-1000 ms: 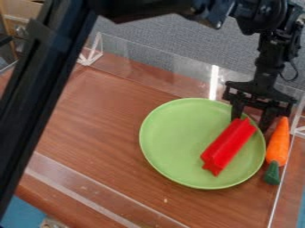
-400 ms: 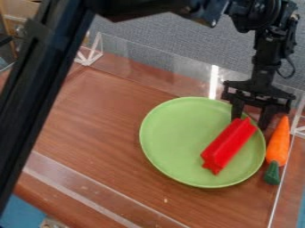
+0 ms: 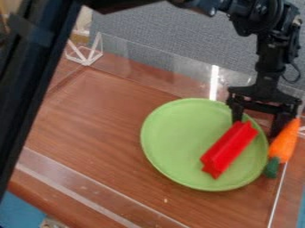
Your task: Put the carrot on the left side
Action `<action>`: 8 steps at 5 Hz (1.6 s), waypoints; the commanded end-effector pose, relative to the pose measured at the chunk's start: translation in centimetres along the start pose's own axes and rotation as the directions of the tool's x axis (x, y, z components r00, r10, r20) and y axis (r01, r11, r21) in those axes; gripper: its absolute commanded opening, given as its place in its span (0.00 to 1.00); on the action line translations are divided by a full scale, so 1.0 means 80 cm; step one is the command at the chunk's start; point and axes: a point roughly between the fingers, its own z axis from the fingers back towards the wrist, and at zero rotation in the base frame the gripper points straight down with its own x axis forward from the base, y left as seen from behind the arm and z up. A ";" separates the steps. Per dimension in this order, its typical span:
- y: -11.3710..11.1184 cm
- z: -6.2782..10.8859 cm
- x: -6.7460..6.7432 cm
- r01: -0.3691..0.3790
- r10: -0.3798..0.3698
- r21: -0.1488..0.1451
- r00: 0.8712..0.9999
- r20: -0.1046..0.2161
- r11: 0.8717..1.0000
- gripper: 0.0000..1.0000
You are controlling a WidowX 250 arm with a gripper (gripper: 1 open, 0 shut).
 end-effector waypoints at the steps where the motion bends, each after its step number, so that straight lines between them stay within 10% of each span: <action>1: -0.026 -0.009 -0.031 0.045 -0.046 -0.023 0.999 -0.009 0.999 1.00; 4: 0.013 -0.011 -0.022 -0.071 0.071 0.008 0.997 -0.036 0.997 1.00; 8: 0.038 -0.001 -0.038 0.094 -0.089 0.045 0.991 -0.100 0.995 1.00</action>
